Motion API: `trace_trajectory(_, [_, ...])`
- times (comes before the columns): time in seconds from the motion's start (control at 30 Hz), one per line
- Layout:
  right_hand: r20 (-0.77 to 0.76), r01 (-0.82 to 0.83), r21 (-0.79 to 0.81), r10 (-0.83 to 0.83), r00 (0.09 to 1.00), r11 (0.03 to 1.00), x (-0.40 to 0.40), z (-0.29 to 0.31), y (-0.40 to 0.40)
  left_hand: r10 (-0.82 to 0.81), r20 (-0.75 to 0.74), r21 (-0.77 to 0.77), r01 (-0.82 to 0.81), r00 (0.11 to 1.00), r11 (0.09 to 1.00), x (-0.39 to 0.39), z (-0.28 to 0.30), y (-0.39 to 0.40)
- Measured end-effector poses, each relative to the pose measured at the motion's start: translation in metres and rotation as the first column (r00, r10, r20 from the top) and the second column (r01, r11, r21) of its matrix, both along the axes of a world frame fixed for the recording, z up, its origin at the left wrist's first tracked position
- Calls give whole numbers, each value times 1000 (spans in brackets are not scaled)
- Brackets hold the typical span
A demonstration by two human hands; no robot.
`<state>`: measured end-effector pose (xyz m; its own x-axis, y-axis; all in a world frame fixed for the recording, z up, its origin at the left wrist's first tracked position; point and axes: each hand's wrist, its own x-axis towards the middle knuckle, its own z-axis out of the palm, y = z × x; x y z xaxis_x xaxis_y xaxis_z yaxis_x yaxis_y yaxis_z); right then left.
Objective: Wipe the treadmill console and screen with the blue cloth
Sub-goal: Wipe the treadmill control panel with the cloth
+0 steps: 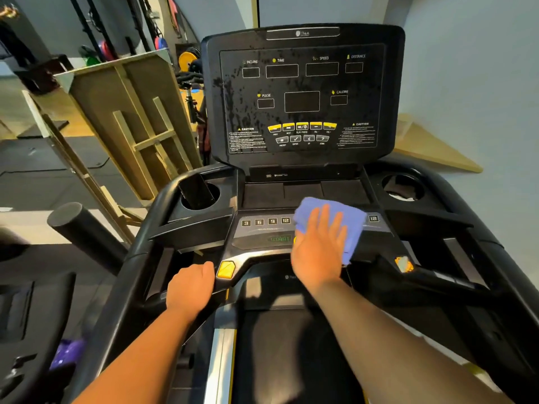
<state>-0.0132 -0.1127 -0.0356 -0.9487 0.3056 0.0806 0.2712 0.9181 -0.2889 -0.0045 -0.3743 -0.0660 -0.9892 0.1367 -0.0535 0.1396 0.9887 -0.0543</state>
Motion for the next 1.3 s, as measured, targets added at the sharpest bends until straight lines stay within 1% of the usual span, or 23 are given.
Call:
trace_trajectory(0.07, [11, -158, 49, 158, 987, 986, 0, 2, -32, -15, 14, -43, 15, 1000, 999, 1, 2, 0])
trace_trajectory(0.13, [46, -338, 113, 335, 941, 934, 1, 1, -60, -20, 29, -89, 23, 999, 996, 2, 4, 2])
trace_trajectory(0.2, [51, -531, 157, 530, 846, 833, 3, -1, -72, -22, 40, -87, 25, 999, 996, 2, 3, 2])
trace_trajectory(0.27, [61, -696, 172, 698, 713, 697, -1, -9, -65, -32, 45, -83, 36, 998, 996, 1, 2, 1])
trace_trajectory(0.33, [55, -796, 170, 801, 596, 580, -4, -13, -45, -44, 22, -92, 46, 999, 995, -1, 1, 1])
trace_trajectory(0.37, [41, -816, 172, 824, 566, 552, -6, -14, -30, -36, 26, -92, 38, 999, 995, 0, 0, 1])
trace_trajectory(0.4, [53, -822, 169, 828, 559, 544, -5, -12, -15, -20, 26, -81, 22, 999, 996, 1, 1, 2])
trace_trajectory(0.43, [67, -813, 165, 816, 574, 558, -3, -9, 1, 1, 41, -73, 2, 999, 997, 1, 2, 1])
trace_trajectory(0.47, [58, -790, 155, 792, 607, 594, 1, -8, 18, 2, 33, -64, 1, 999, 998, 0, 1, 1])
trace_trajectory(0.53, [2, -687, 114, 691, 722, 717, 12, -7, 57, -14, 22, -88, 16, 1000, 996, -1, 1, 0])
trace_trajectory(0.6, [-45, -512, 106, 518, 854, 853, 19, -15, 99, -21, 18, -101, 23, 1000, 995, 1, 1, 0])
trace_trajectory(0.67, [-87, -308, 113, 318, 944, 945, 27, -17, 128, -27, 26, -99, 29, 999, 995, 1, 2, 1])
trace_trajectory(0.77, [-130, -77, 136, 95, 987, 988, 27, -16, 122, -15, 29, -88, 17, 999, 996, 0, 3, 2])
trace_trajectory(0.83, [-101, 77, 61, -70, 992, 995, 20, -13, 91, 6, 37, -61, -4, 999, 998, 0, 2, 2])
trace_trajectory(0.9, [-74, 155, 4, -155, 985, 988, 10, -11, 57, 2, 37, -52, 0, 999, 999, 1, 4, 3])
trace_trajectory(0.97, [-75, 102, 2, -102, 992, 995, 2, -7, 24, -6, 39, -58, 8, 999, 998, 2, 6, 3])
trace_trajectory(1.07, [-57, -82, 58, 85, 995, 995, -5, -8, -22, 1, 41, -87, 3, 999, 996, 1, 9, 4])
trace_trajectory(1.13, [-25, -210, 99, 213, 977, 973, -8, -7, -53, -1, 44, -116, 6, 999, 993, 2, 9, 6])
trace_trajectory(1.2, [-27, -369, 126, 375, 927, 921, -4, -7, -81, -11, 34, -120, 15, 999, 993, 2, 9, 7])
trace_trajectory(1.3, [-42, -578, 128, 586, 809, 806, 10, -19, -99, -24, 23, -102, 26, 999, 994, 1, 5, 5])
